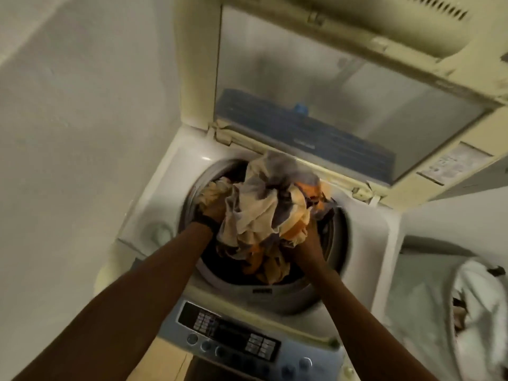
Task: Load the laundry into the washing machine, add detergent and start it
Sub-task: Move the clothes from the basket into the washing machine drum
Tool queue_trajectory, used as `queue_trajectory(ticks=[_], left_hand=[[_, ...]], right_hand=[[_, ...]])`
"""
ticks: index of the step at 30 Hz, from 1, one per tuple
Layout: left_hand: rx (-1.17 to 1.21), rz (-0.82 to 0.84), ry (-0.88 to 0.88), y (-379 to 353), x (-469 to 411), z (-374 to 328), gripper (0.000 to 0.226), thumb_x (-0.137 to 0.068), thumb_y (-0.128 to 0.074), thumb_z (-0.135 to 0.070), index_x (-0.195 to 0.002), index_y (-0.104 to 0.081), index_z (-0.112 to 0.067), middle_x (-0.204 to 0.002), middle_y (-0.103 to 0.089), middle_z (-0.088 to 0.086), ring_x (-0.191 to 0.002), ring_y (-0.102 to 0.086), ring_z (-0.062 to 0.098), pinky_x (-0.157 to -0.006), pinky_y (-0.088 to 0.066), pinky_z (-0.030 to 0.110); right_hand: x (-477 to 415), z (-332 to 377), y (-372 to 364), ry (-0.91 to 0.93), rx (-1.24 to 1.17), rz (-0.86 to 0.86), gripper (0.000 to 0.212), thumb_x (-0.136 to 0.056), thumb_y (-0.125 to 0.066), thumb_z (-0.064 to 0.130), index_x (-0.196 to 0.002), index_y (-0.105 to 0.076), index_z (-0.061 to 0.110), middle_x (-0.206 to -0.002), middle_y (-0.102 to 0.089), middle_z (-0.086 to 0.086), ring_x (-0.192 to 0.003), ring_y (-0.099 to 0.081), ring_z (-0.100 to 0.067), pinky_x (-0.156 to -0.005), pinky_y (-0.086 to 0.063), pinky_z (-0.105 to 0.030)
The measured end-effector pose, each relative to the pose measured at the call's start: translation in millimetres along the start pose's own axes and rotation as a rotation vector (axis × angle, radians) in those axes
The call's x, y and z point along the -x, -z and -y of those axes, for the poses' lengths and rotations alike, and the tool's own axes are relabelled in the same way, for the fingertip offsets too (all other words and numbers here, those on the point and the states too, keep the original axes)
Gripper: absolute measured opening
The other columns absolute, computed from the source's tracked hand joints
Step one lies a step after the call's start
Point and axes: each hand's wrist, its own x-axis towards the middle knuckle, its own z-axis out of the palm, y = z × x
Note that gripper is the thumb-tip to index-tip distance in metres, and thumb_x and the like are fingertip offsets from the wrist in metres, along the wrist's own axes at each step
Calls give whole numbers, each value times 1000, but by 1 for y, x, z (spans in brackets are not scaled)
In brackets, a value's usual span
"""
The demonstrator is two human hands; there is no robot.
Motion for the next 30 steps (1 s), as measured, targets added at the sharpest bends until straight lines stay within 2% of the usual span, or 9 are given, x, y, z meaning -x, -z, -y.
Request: queue_trajectory(ticks=[5,8,11,15,18,21,25,28,30], left_hand=[[-302,173,3,-36,-73,20,47,-108,-49,-25,-147,-47,2,-153,-46,22,-138,-45,38,-112,-32,36],[-415,95,-184,-52,-76,15,60,-101,-61,-19,-155,-38,-11,-159,-39,16,-146,-38,36,-120,-27,41],[-461,-97,-343,-54,-50,5,69,-89,-72,-18,-151,-44,-11,-150,-46,20,-135,-45,40,-114,-37,48],[-858,-230,-360,-48,-10,13,72,-81,-68,-31,-146,-43,-12,-137,-51,22,-123,-49,44,-98,-44,58],[-978,69,-262,-50,10,26,79,-96,-59,-42,-161,-23,-18,-162,-27,21,-144,-27,48,-109,-38,61],[-1001,356,-127,-58,11,50,84,-92,-56,-66,-159,-24,-26,-163,-28,15,-144,-35,40,-110,-38,48],[-1006,631,-73,-52,-4,59,87,-92,-60,-66,-161,-23,-28,-163,-35,7,-142,-41,34,-116,-36,43],[-1231,464,-272,-43,-6,27,48,-95,-58,-57,-124,-62,-19,-125,-67,12,-112,-64,33,-91,-52,39],[-1145,197,-469,-37,-8,-1,38,-96,-55,-56,-94,-65,-19,-95,-71,8,-88,-68,31,-70,-47,34]], right_hand=[[-18,-19,-8,-350,743,670,45,-109,-41,27,-151,-42,10,-156,-42,-16,-141,-43,-31,-111,-34,-37],[-40,-2,8,-297,907,897,64,-101,-57,39,-157,-33,18,-163,-29,-14,-148,-30,-34,-118,-28,-42],[-43,21,40,-177,948,762,86,-83,-68,66,-153,-40,25,-157,-41,-9,-139,-43,-32,-112,-40,-44],[-37,42,62,73,670,242,34,-102,-49,51,-125,-57,28,-100,-62,4,-87,-61,-19,-73,-51,-35],[-55,32,26,88,561,172,43,-103,-43,44,-144,-48,30,-144,-54,-8,-129,-52,-38,-101,-47,-49],[-92,6,-30,-97,539,372,76,-91,-28,73,-159,-10,44,-171,-1,-6,-155,-5,-41,-121,-18,-62],[-137,-7,-57,-166,334,416,69,-106,-46,48,-163,-11,31,-171,10,-5,-157,2,-29,-117,-7,-32],[-147,-9,-54,-100,423,239,70,-105,-44,51,-163,-14,26,-171,-5,-8,-157,-5,-31,-123,0,-41],[-132,-12,-41,-58,430,212,68,-104,-39,52,-163,-18,25,-169,-16,-10,-155,-16,-33,-125,-8,-47]])
